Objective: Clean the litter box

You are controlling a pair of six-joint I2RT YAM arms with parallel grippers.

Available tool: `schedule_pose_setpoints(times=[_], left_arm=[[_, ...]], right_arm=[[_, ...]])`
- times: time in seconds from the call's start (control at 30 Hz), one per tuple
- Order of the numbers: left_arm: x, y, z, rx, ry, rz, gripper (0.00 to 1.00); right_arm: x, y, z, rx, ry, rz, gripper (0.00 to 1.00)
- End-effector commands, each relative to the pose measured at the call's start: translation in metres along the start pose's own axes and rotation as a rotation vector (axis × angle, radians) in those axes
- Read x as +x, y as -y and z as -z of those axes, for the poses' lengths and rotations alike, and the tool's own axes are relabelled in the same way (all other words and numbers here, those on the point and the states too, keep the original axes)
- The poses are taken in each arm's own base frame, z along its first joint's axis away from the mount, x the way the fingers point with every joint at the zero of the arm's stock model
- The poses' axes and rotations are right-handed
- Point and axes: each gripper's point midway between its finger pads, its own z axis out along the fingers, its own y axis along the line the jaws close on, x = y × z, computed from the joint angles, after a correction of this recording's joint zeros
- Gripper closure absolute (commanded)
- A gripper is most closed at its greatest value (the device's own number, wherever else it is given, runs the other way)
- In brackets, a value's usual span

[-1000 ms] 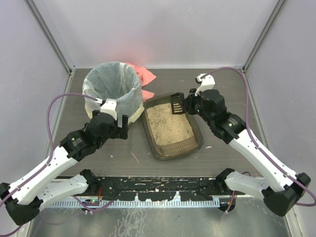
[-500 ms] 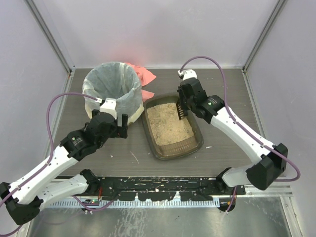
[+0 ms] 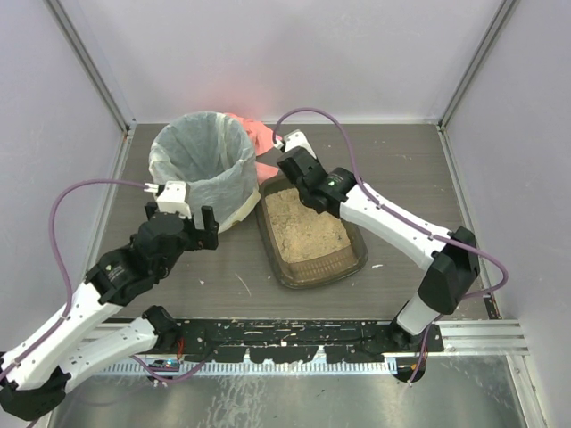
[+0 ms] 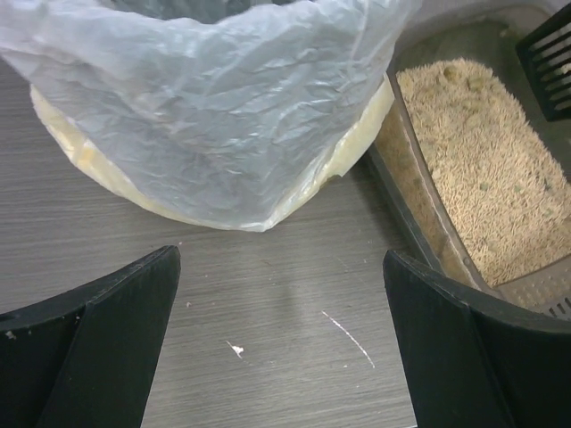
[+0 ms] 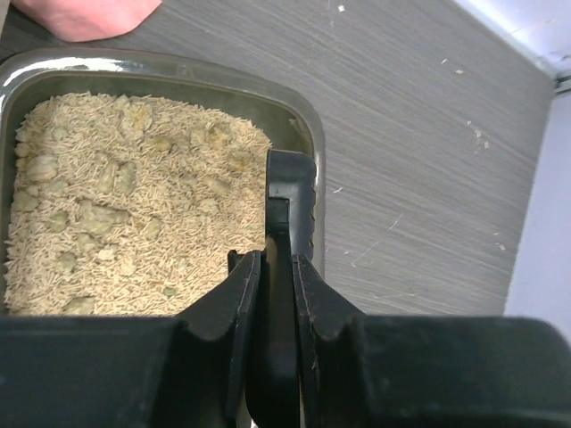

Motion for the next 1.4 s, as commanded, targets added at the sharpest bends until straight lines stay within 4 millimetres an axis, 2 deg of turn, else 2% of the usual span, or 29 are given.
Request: schedule_pose_setpoints(times=[0.0, 0.17, 0.73, 1.2, 1.37], left_arm=[[-0.015, -0.011, 0.008, -0.033, 0.085, 0.068, 0.02], [-0.013, -0.017, 0.012, -0.050, 0.088, 0.074, 0.02], [-0.012, -0.024, 0.016, -0.068, 0.089, 0.073, 0.02], [-0.011, -0.025, 0.017, -0.069, 0.088, 0.071, 0.02], [-0.010, -0.025, 0.017, -0.070, 0.086, 0.070, 0.02]], right_arm=[[-0.027, 0.016, 0.007, 0.117, 0.062, 0.057, 0.99], [-0.020, 0.007, -0.010, 0.159, 0.027, 0.140, 0.99], [-0.013, -0.019, -0.056, 0.206, -0.009, 0.247, 0.99], [-0.007, -0.046, -0.076, 0.090, -0.011, 0.188, 0.99], [-0.004, -0.055, -0.074, 0.009, -0.021, 0.150, 0.99]])
